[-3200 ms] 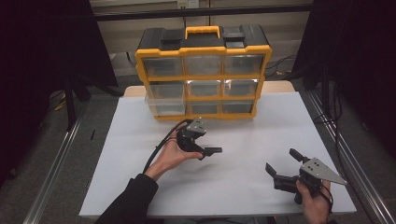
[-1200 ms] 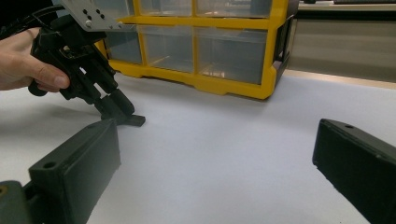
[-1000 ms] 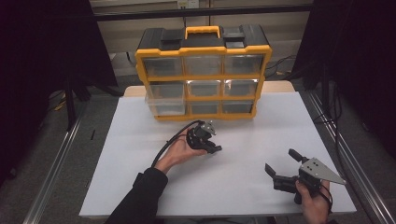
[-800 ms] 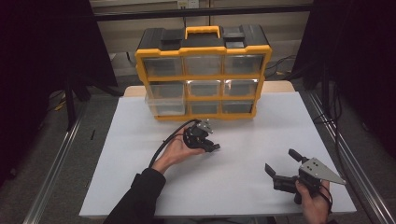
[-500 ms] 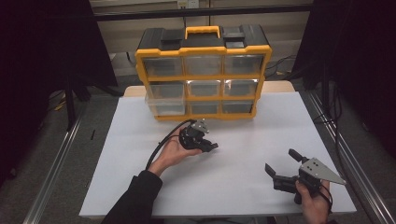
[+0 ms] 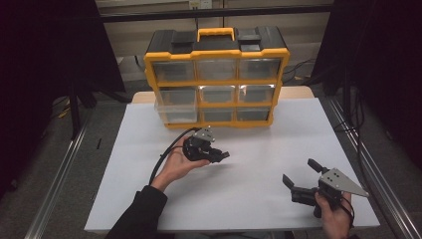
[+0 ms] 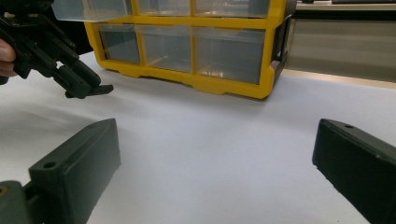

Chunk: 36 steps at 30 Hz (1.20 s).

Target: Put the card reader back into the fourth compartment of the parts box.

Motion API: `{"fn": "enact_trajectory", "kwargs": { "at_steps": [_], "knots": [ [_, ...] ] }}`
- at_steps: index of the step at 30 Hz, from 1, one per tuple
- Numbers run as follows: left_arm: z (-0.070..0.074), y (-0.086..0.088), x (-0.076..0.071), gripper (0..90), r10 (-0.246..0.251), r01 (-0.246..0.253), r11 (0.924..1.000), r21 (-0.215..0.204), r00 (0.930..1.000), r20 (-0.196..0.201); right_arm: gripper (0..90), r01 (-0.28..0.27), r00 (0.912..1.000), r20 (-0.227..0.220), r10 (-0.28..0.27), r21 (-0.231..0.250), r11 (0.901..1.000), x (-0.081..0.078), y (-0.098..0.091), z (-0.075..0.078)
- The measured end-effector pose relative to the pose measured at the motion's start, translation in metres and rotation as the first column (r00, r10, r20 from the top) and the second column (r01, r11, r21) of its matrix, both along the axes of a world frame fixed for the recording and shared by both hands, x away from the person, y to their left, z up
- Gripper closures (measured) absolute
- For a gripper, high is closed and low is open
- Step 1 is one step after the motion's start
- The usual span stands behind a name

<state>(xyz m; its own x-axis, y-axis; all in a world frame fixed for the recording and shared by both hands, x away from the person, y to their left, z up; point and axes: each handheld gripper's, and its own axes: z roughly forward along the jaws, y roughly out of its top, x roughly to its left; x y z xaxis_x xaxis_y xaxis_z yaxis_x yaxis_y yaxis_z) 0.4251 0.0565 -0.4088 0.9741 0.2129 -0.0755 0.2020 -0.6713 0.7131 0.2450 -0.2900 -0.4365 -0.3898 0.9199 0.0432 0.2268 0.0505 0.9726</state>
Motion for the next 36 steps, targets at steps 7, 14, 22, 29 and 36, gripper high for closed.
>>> {"fn": "enact_trajectory", "kwargs": {
  "at_steps": [7,14,22,29,36],
  "knots": [
    [0.009,0.003,-0.005,73.8,0.000,0.000,0.9997,-0.022,0.9998,0.020,0.5,0.001,1.0000,0.002,-0.001,-0.001,1.0000,0.000,0.000,0.000],
    [0.014,0.012,-0.013,73.7,0.013,-0.012,0.9999,-0.010,0.9981,0.060,0.5,0.000,1.0000,0.002,0.000,-0.003,1.0000,0.000,0.000,0.000],
    [0.022,0.024,-0.015,73.7,0.028,-0.024,0.9983,-0.053,0.9972,0.070,0.4,-0.001,1.0000,0.003,0.001,0.000,1.0000,0.000,0.000,0.000],
    [0.028,0.030,-0.017,73.7,0.040,-0.034,0.9966,-0.075,0.9966,0.072,0.5,-0.003,1.0000,0.006,0.003,-0.002,1.0000,-0.001,0.000,0.001],
    [0.031,0.033,-0.021,73.7,0.040,-0.033,0.9957,-0.087,0.9955,0.086,0.5,-0.004,1.0000,0.006,0.004,-0.001,1.0000,-0.001,0.000,0.001]
  ]
}}
